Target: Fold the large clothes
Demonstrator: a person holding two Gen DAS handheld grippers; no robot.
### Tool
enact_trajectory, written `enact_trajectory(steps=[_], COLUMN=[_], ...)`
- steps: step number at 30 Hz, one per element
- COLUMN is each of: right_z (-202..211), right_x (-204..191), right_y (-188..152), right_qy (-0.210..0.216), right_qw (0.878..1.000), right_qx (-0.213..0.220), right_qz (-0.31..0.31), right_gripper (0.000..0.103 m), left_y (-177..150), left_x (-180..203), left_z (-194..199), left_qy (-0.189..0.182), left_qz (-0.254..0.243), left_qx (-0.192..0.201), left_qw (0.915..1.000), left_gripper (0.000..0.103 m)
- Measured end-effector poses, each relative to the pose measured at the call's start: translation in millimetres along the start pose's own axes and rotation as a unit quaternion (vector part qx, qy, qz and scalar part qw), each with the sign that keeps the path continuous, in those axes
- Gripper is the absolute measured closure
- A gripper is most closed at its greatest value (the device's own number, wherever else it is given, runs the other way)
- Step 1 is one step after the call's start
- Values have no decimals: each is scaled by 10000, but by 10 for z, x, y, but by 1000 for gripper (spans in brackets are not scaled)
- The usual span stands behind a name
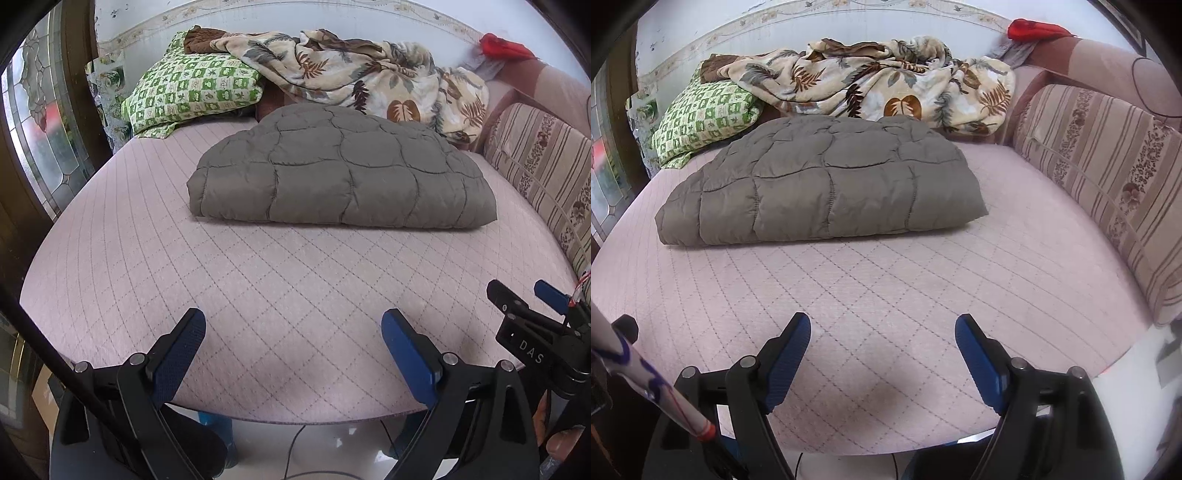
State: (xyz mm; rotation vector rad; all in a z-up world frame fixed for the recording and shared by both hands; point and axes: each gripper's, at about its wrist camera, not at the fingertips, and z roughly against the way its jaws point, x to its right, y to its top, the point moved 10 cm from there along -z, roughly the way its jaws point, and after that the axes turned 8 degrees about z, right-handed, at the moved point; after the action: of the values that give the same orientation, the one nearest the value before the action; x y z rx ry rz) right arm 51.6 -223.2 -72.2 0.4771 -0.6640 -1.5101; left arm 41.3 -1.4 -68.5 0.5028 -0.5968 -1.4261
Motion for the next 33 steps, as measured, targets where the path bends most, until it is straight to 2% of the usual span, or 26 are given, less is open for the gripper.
enact_trajectory(steps=[4, 33], right_z=[32, 4], right_x=[26, -146], right_y=[-8, -76], right_qy=[-113, -195], right_qw=[9999, 9995], right_qx=[44, -77], right_qz=[44, 248], right_gripper=[18, 17], left_y=[-30, -133], left_x=[12, -195], left_z=[-7, -130], left_qy=[13, 94], left_qz=[-32, 197], left_qx=[-44, -279], left_qw=[10000, 9994], left_gripper=[8, 8])
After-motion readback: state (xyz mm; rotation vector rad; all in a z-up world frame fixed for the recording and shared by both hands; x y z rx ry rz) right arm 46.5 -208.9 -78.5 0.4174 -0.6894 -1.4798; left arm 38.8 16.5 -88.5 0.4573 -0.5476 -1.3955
